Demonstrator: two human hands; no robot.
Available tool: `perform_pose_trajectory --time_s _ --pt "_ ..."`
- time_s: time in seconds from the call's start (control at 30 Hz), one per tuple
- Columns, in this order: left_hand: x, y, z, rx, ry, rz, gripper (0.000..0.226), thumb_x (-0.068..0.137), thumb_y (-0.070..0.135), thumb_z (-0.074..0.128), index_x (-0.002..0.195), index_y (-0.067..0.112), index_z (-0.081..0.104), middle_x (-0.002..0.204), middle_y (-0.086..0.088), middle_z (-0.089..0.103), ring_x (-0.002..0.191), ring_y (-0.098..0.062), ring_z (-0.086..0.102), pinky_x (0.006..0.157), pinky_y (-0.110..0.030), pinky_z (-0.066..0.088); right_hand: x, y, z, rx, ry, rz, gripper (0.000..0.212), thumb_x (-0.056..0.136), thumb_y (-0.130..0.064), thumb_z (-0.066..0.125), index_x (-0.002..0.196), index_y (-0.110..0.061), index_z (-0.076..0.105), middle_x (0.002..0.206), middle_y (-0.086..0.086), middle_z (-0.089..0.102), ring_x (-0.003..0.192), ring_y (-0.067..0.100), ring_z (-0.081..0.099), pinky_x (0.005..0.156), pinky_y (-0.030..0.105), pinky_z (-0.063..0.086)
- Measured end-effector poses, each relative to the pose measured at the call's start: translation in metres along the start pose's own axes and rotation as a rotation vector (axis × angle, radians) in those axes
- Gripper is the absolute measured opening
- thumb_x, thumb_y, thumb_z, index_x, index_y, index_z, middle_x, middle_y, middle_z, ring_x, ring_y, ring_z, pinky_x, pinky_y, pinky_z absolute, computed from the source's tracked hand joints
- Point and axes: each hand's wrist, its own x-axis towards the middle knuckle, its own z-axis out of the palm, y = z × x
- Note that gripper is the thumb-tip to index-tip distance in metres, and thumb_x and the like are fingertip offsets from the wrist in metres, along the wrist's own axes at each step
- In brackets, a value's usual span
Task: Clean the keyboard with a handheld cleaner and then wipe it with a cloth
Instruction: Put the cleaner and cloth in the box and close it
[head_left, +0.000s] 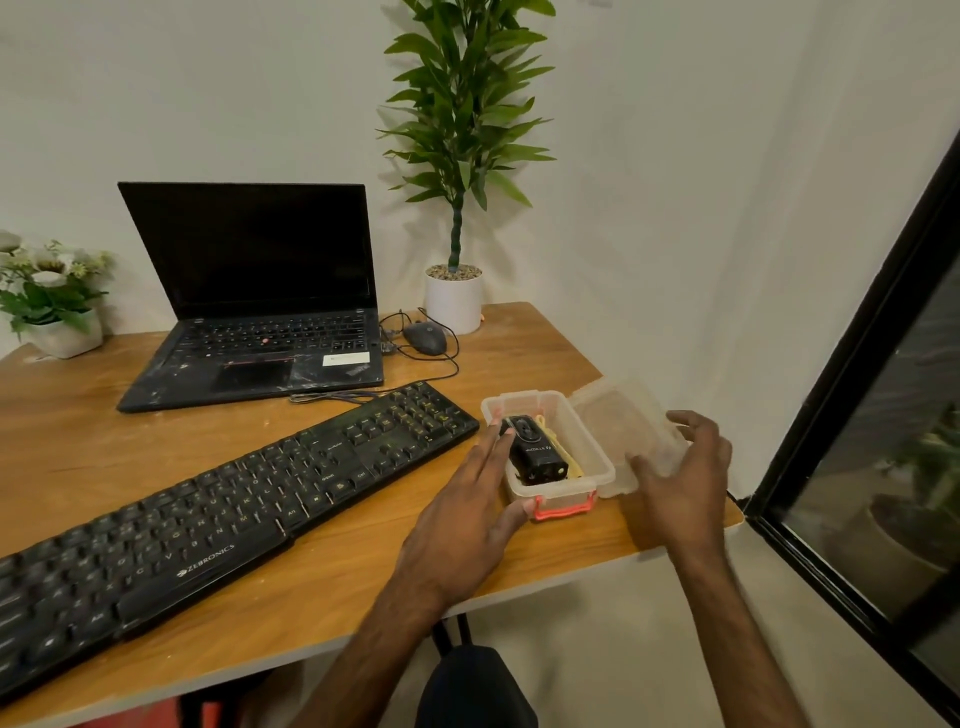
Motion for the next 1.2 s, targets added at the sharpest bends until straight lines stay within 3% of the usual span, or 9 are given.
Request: perform_pose_trajectory --time_s 0.07,0.17,0.27,0.33,0.47,0.6,0.83,1.0,1.2 --pt "0.0 0.0 -0.001 -0.003 0.006 0.015 0.078 0.101 0.056 0.044 0.158 0.036 -0.006 0.163 0.022 -0.014 0.151 0.001 0.003 0.123 -0.033 0.024 -0.009 -0.011 -0.003 0.159 0.135 -0.159 0.044 0.085 -0.002 0.071 0.12 -0.02 0.052 0.12 -0.004 0.053 0.108 0.017 0.057 0.087 0.03 0.055" --pt "-0.002 0.002 -0.002 -0.041 0.022 0.022 0.085 0.1 0.055 0.048 0.158 0.035 -0.01 0.166 0.017 -0.004 0.151 -0.001 0.011 0.121 -0.032 0.029 -0.028 -0.023 0.003 0.157 -0.015 -0.422 0.034 0.087 0.0 0.069 0.114 -0.018 0.058 0.112 -0.006 0.062 0.104 0.008 0.06 0.082 0.009 0.05" --pt "-0.004 0.003 -0.002 -0.093 0.019 0.002 0.091 0.099 0.052 0.052 0.158 0.035 -0.016 0.168 0.014 0.003 0.147 -0.005 0.028 0.111 -0.028 0.038 -0.035 -0.02 0.018 -0.147 -0.219 -0.672 0.043 0.079 -0.005 0.078 0.116 -0.022 0.063 0.119 -0.005 0.066 0.115 0.007 0.057 0.111 0.032 0.039" --pt "-0.004 0.002 0.0 -0.109 0.011 0.005 0.092 0.1 0.052 0.051 0.156 0.036 -0.02 0.168 0.011 0.006 0.146 -0.007 0.033 0.11 -0.028 0.042 -0.031 -0.021 0.018 -0.224 -0.34 -0.68 0.045 0.079 -0.024 0.081 0.119 -0.03 0.063 0.125 -0.015 0.062 0.122 -0.005 0.046 0.12 0.045 0.022" --pt "-0.002 -0.004 0.002 -0.08 0.009 0.011 0.093 0.1 0.046 0.055 0.156 0.031 -0.018 0.167 0.006 -0.018 0.154 -0.011 0.007 0.117 -0.039 0.038 -0.03 -0.027 0.013 -0.297 -0.517 -0.681 0.068 0.076 -0.076 0.056 0.133 -0.038 0.054 0.133 -0.028 0.044 0.126 -0.024 0.019 0.121 0.034 0.003" --pt "-0.003 -0.004 0.001 -0.05 0.038 -0.007 0.087 0.099 0.048 0.056 0.16 0.031 -0.005 0.163 0.014 -0.027 0.153 -0.009 0.008 0.115 -0.036 0.04 -0.029 -0.027 0.013 -0.297 -0.515 -0.665 0.067 0.078 -0.075 0.049 0.133 -0.039 0.054 0.139 -0.022 0.047 0.118 -0.037 0.001 0.118 0.028 0.005" --pt "-0.001 -0.003 0.002 -0.059 0.049 0.015 0.077 0.102 0.046 0.05 0.159 0.033 0.001 0.166 0.014 -0.014 0.153 -0.003 -0.004 0.124 -0.035 0.022 -0.027 -0.016 0.016 -0.457 -0.538 -0.504 0.088 0.071 -0.094 0.024 0.144 -0.044 0.032 0.162 -0.012 0.018 0.15 0.013 0.001 0.119 0.041 0.014" --pt "0.001 -0.002 0.003 -0.029 0.011 0.012 0.085 0.097 0.06 0.048 0.154 0.041 -0.013 0.164 0.016 -0.023 0.153 -0.004 -0.01 0.124 -0.032 0.016 -0.016 -0.027 0.01 -0.53 -0.601 -0.477 0.088 0.071 -0.092 0.029 0.144 -0.044 0.035 0.158 -0.016 0.025 0.147 0.011 0.012 0.115 0.041 0.028" --pt "0.004 -0.005 0.003 -0.034 -0.02 0.007 0.082 0.101 0.047 0.05 0.155 0.047 -0.011 0.163 0.019 -0.026 0.153 -0.008 -0.011 0.124 -0.041 0.023 -0.002 -0.026 0.013 -0.507 -0.645 -0.513 0.087 0.072 -0.091 0.027 0.144 -0.042 0.037 0.157 -0.016 0.028 0.146 0.011 0.015 0.116 0.043 0.029"
